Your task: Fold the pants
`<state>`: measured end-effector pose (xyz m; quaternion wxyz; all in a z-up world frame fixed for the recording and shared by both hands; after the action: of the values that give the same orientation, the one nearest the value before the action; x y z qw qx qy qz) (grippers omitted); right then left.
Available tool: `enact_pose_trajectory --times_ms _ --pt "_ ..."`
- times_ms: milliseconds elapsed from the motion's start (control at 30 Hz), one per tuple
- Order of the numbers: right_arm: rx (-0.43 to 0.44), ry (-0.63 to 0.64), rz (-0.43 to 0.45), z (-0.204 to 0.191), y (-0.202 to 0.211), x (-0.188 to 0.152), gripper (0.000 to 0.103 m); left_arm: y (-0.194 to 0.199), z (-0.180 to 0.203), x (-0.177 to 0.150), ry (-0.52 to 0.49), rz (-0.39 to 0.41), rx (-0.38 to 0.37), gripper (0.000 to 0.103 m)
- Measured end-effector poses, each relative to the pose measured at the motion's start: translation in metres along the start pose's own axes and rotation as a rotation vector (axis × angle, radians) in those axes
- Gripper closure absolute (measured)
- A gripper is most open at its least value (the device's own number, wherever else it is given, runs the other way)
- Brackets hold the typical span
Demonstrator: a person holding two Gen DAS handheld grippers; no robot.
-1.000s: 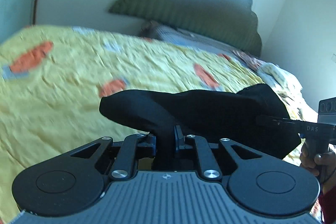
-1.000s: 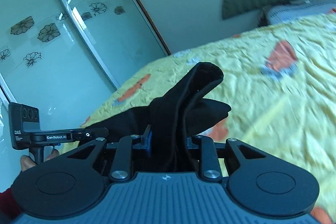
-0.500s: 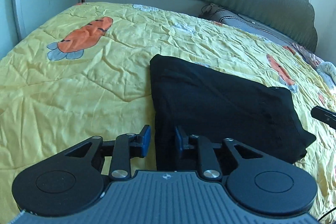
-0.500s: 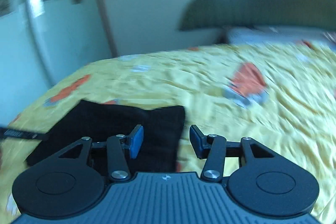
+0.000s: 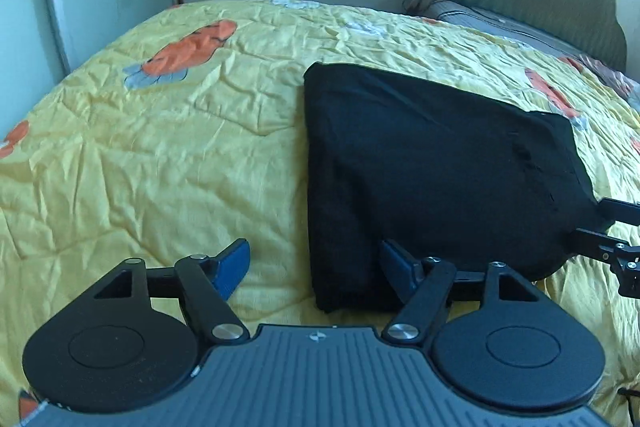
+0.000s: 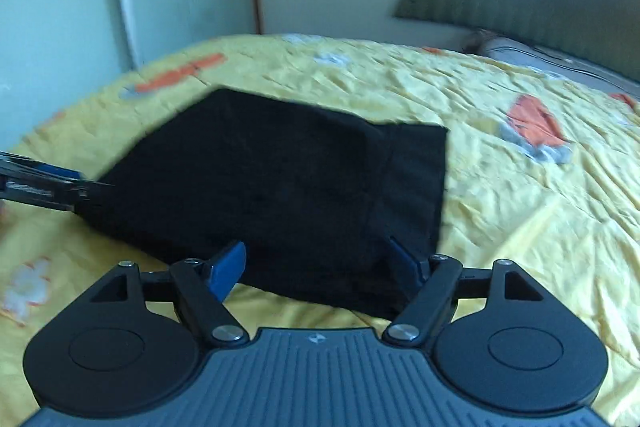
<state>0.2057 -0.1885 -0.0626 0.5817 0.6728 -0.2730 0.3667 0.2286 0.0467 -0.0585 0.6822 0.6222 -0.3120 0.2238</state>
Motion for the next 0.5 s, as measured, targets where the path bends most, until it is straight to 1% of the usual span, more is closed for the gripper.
enact_pose_trajectory --times_ms 33,67,100,133,167,233,300,367,400,433,467,500 --pt "-0.029 -0.004 0.005 -0.002 0.007 0.002 0.026 0.008 -0.001 -0.001 0.015 0.015 -0.01 0.032" --pt "-0.038 -0.01 0.016 -0.008 0.016 0.004 0.026 0.017 -0.001 -0.001 0.017 0.032 -0.018 0.032" --pt "-0.027 -0.018 0.03 -0.016 0.029 0.006 0.025 0.025 -0.001 -0.003 0.015 0.046 -0.013 0.032" --pt "-0.004 -0.029 0.044 -0.022 0.041 0.006 0.021 0.034 -0.001 -0.006 0.013 0.055 0.0 0.031" --pt "0.028 -0.046 0.058 -0.031 0.053 0.005 0.012 0.041 0.0 -0.01 0.009 0.059 0.01 0.029" --pt "0.094 -0.07 0.065 -0.049 0.077 0.001 0.003 0.052 0.002 -0.02 0.007 0.045 0.008 0.025" --pt "0.149 -0.041 0.062 -0.074 0.102 -0.002 0.003 0.058 0.005 -0.032 0.008 0.019 -0.005 0.024" --pt "0.19 -0.013 0.093 -0.101 0.131 0.001 0.003 0.062 0.007 -0.044 0.011 -0.006 -0.022 0.024" --pt "0.261 -0.038 0.118 -0.114 0.151 0.006 0.003 0.062 0.009 -0.049 0.01 -0.012 -0.032 0.024" --pt "0.38 -0.093 0.145 -0.121 0.167 0.011 0.001 0.06 0.011 -0.054 0.01 -0.014 -0.039 0.023" --pt "0.537 -0.176 0.167 -0.125 0.18 0.016 0.0 0.058 0.013 -0.058 0.008 -0.016 -0.041 0.023" --pt "0.67 -0.257 0.176 -0.125 0.185 0.021 0.0 0.055 0.017 -0.061 0.0 -0.015 -0.043 0.023"
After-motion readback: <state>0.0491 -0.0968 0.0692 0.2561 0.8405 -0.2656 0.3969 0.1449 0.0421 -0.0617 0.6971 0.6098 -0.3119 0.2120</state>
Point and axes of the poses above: each gripper's, at about its wrist camera, not at the fingertips, and y roughly against the way its jaws point, z to its right, x to its top, the point moved 6 cm from there along -y, roughly the way its jaws point, and after that the axes turned 2 degrees about -y, right-handed, at the moved point
